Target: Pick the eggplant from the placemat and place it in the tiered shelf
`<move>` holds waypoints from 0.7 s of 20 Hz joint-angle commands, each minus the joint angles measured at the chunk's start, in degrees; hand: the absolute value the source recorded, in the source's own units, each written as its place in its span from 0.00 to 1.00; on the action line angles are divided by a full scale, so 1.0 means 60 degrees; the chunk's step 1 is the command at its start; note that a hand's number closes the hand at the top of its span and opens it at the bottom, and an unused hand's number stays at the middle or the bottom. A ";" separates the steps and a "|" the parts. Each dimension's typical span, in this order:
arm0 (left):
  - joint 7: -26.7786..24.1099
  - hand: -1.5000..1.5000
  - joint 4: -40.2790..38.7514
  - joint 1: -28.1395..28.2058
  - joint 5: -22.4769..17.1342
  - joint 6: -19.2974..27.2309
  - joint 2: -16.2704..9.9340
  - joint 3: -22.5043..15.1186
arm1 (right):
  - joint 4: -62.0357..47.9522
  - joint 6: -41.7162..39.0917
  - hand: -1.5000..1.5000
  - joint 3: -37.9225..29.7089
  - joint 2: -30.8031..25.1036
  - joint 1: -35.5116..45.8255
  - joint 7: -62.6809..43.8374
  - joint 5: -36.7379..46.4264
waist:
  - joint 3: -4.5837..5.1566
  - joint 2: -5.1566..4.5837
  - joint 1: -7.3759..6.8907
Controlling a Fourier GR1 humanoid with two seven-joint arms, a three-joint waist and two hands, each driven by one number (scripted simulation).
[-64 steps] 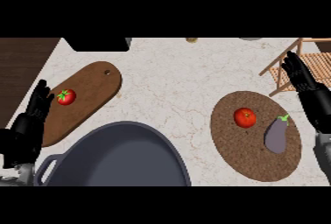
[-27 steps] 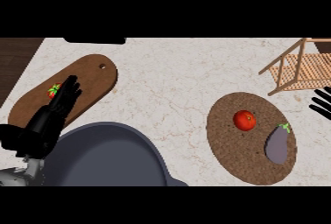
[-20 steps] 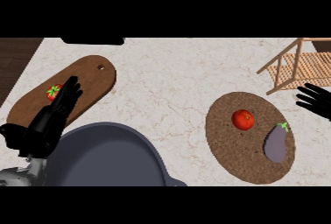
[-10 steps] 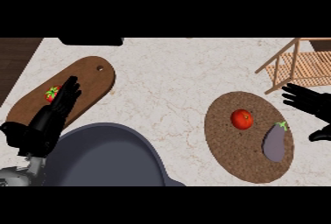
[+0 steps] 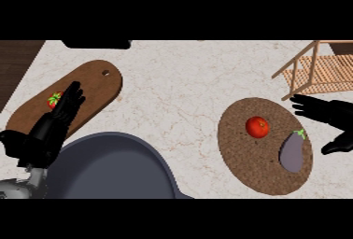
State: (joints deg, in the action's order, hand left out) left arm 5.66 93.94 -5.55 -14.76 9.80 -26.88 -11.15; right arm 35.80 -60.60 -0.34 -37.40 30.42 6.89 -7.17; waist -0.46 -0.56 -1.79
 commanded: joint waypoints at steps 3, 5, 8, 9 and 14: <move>-0.0012 0.50 0.0251 0.0211 0.0070 -0.0109 0.0071 0.0034 | 0.0167 -0.0499 0.00 0.0673 -0.0026 -0.0134 0.2071 0.1477 | 0.0035 0.0000 -0.0009; 0.0127 0.50 0.0196 -0.0014 -0.0111 -0.0223 0.0136 0.0191 | -0.0040 -0.0218 0.00 0.0852 -0.0154 0.0001 0.2455 0.1969 | 0.0036 -0.0010 0.0002; 0.0272 0.50 0.0186 -0.0160 0.0208 0.0130 0.0389 0.0015 | -0.0211 -0.0185 0.00 0.1314 -0.0353 -0.0021 0.2942 0.2553 | 0.0028 -0.0038 -0.0008; -0.0142 0.50 -0.0221 -0.0109 -0.0042 -0.0328 0.0311 0.0162 | -0.0451 -0.0033 0.00 0.1359 -0.0275 0.0188 0.2985 0.2645 | 0.0035 -0.0051 -0.0022; 0.0332 0.50 -0.0189 -0.0428 -0.0118 -0.0228 0.0310 0.0361 | -0.0563 0.0085 0.00 0.1926 -0.0136 -0.0060 0.3513 0.2980 | 0.0037 -0.0036 0.0066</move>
State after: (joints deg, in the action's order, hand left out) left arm 6.26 94.61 -5.40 -14.31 8.84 -26.25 -10.26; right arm 34.32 -53.16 8.99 -37.62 30.68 17.18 8.02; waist -0.37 -0.65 -1.85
